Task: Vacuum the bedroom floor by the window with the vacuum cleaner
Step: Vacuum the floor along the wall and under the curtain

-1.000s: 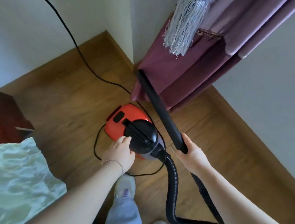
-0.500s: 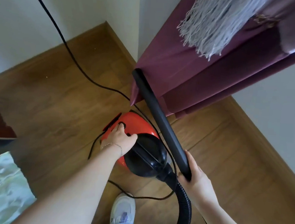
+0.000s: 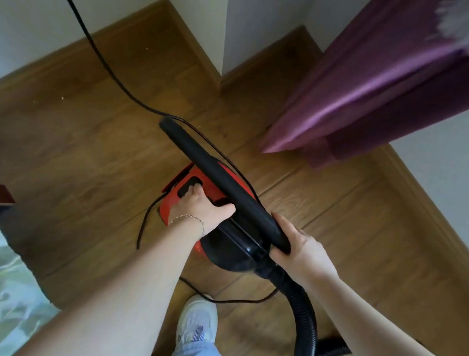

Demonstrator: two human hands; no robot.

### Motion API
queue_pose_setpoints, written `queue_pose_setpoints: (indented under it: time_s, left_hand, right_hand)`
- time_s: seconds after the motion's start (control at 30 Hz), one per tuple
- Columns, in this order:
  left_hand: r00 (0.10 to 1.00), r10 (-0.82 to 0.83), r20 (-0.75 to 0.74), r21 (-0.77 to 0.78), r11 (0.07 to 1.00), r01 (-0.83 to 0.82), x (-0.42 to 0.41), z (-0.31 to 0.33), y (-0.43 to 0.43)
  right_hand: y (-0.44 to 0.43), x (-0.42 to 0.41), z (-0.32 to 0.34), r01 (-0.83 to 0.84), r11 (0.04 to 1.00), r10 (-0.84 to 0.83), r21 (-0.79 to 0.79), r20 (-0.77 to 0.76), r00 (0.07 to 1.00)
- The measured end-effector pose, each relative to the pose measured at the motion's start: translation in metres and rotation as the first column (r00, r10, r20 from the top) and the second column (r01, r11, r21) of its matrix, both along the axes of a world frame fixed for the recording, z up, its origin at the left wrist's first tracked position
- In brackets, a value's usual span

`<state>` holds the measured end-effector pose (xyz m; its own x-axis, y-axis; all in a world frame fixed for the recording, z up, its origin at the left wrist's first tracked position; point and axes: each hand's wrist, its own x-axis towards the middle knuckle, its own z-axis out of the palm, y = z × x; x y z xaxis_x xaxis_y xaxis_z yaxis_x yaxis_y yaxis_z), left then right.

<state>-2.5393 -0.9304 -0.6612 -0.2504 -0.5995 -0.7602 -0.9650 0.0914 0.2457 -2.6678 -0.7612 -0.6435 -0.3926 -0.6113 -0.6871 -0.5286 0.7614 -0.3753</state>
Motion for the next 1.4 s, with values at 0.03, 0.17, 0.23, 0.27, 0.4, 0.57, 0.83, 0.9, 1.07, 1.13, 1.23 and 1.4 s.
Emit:
queue_pose_setpoints:
  time_s: [0.03, 0.17, 0.23, 0.27, 0.4, 0.57, 0.83, 0.9, 1.07, 1.13, 1.23, 1.4]
  left_hand:
    - [1.0, -0.005, -0.003, -0.011, 1.0, 0.005, 0.0, 0.0, 0.0]
    - [0.994, -0.102, 0.026, -0.089, 0.991, 0.104, 0.001, -0.001, -0.003]
    - [0.991, -0.129, 0.027, -0.09, 0.987, 0.131, 0.001, -0.003, -0.008]
    - [0.992, -0.123, 0.017, -0.064, 0.99, 0.124, 0.001, -0.005, -0.009]
    - [0.995, -0.1, -0.024, 0.021, 0.995, 0.101, 0.002, -0.007, -0.012]
    - [0.996, -0.088, -0.026, 0.06, 0.994, 0.09, 0.001, -0.009, -0.014]
    - [0.999, -0.021, -0.032, 0.103, 0.994, 0.024, 0.001, -0.01, -0.01]
    - [1.0, 0.007, -0.02, 0.086, 0.996, -0.005, 0.001, -0.007, -0.007]
    - [0.992, 0.108, -0.058, 0.079, 0.991, -0.103, 0.005, 0.001, 0.006]
    - [0.978, 0.186, -0.092, 0.122, 0.977, -0.174, 0.009, 0.008, 0.011]
    - [0.965, 0.203, -0.169, 0.122, 0.975, -0.184, 0.011, 0.024, 0.015]
    - [0.946, 0.25, -0.206, 0.063, 0.968, -0.242, 0.006, 0.059, 0.009]
  right_hand:
    - [-0.003, -0.002, -0.001, -0.005, 1.0, 0.005, 0.003, 0.01, 1.0]
    - [-0.012, -0.007, -0.007, -0.011, 1.0, 0.01, 0.006, 0.029, 1.0]
    - [-0.014, -0.008, -0.008, -0.003, 1.0, 0.003, -0.001, 0.032, 0.999]
    - [-0.015, -0.008, -0.009, 0.002, 1.0, -0.001, -0.006, 0.031, 1.0]
    - [-0.017, -0.008, -0.013, 0.007, 1.0, -0.006, -0.014, 0.033, 0.999]
    - [-0.021, -0.012, -0.016, -0.001, 1.0, 0.001, -0.003, 0.019, 1.0]
    - [-0.027, -0.01, -0.01, -0.019, 0.999, 0.019, 0.037, 0.001, 1.0]
    - [-0.026, -0.007, -0.007, -0.027, 0.998, 0.027, 0.048, -0.005, 1.0]
    - [-0.022, 0.001, 0.005, -0.093, 0.992, 0.092, 0.085, 0.014, 0.996]
    - [-0.02, 0.003, 0.01, -0.116, 0.989, 0.117, 0.096, 0.004, 0.993]
    - [-0.019, 0.004, 0.021, -0.103, 0.991, 0.102, 0.087, 0.008, 0.995]
    - [-0.03, 0.006, 0.048, -0.099, 0.995, 0.099, 0.001, -0.003, 0.995]
